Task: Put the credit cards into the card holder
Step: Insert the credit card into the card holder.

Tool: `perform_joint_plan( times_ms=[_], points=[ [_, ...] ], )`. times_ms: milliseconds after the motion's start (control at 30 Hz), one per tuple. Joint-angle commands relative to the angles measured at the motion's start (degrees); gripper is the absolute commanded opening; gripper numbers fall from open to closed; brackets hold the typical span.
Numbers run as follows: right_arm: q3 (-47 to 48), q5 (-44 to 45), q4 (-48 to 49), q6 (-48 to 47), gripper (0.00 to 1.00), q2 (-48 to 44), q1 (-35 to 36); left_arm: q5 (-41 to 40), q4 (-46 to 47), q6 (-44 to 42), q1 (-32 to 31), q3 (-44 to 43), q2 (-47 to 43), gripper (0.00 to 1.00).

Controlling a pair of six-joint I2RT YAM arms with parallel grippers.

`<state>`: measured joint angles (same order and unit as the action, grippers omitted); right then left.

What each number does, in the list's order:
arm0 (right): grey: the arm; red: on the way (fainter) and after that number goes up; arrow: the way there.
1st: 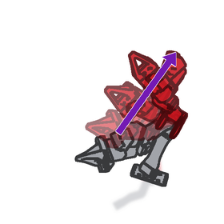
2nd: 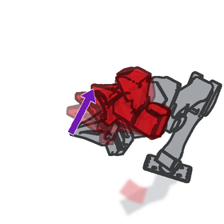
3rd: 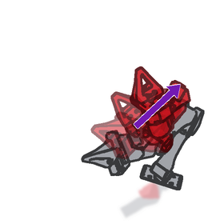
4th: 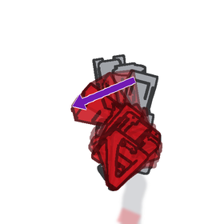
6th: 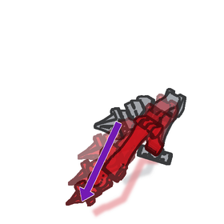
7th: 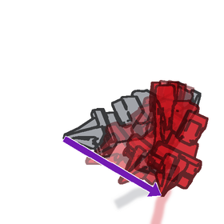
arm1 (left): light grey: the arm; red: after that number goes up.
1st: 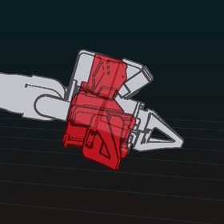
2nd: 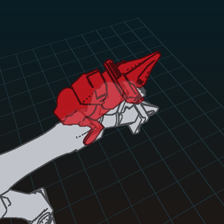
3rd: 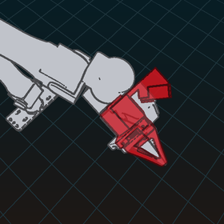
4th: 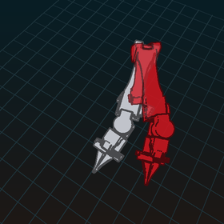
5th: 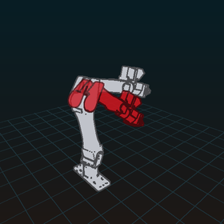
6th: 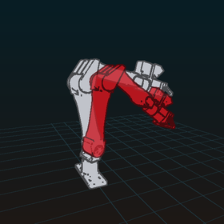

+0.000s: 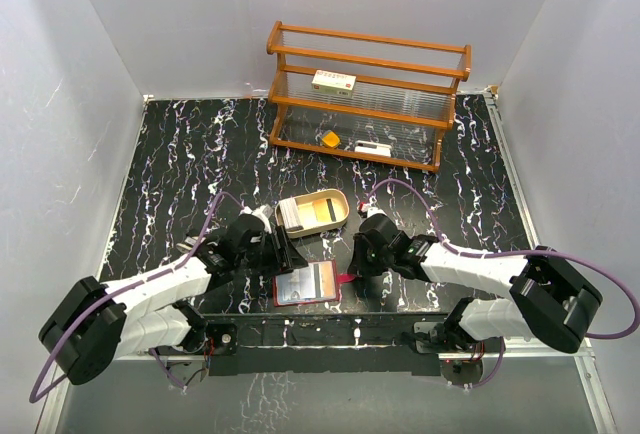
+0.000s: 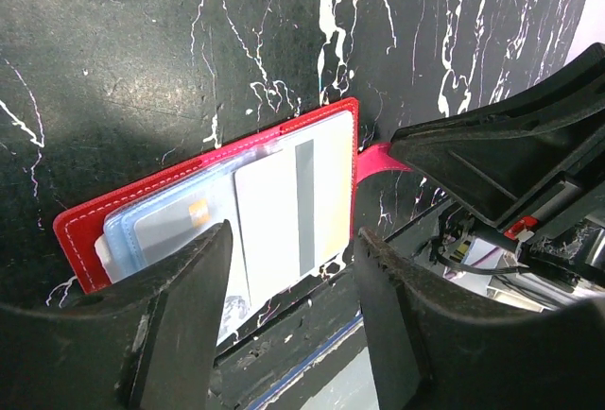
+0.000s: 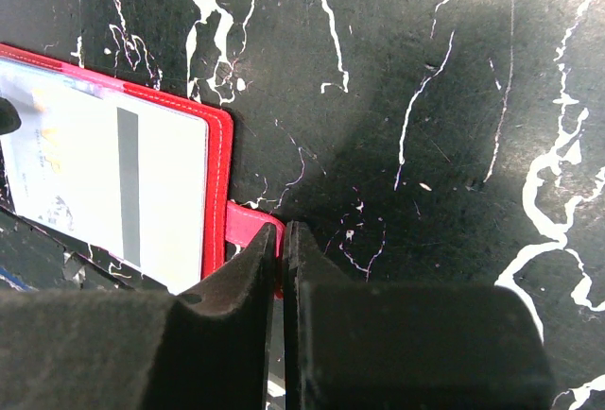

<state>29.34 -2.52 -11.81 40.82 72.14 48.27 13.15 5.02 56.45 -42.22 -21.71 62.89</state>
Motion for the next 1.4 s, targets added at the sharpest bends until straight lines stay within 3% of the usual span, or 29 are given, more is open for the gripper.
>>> perform_joint_plan(
  times_ms=[0, 667, 1367],
  points=[
    [1.61, 0.57, 2.12, 0.86, 0.0, -1.28, 0.24, 1.11, -0.37, 1.17, -0.23, 0.41, -1.16, 0.53],
    [0.05, -0.89, 3.99, 2.67, 0.0, -1.64, 0.24, 3.68, 14.01, 8.58, -2.07, 6.19, 5.16, 0.56],
    [-2.53, -1.1, 5.67, 4.51, 0.0, -3.38, 0.33, 3.38, 23.72, 13.03, -6.77, 2.84, 10.28, 0.56]
  ],
)
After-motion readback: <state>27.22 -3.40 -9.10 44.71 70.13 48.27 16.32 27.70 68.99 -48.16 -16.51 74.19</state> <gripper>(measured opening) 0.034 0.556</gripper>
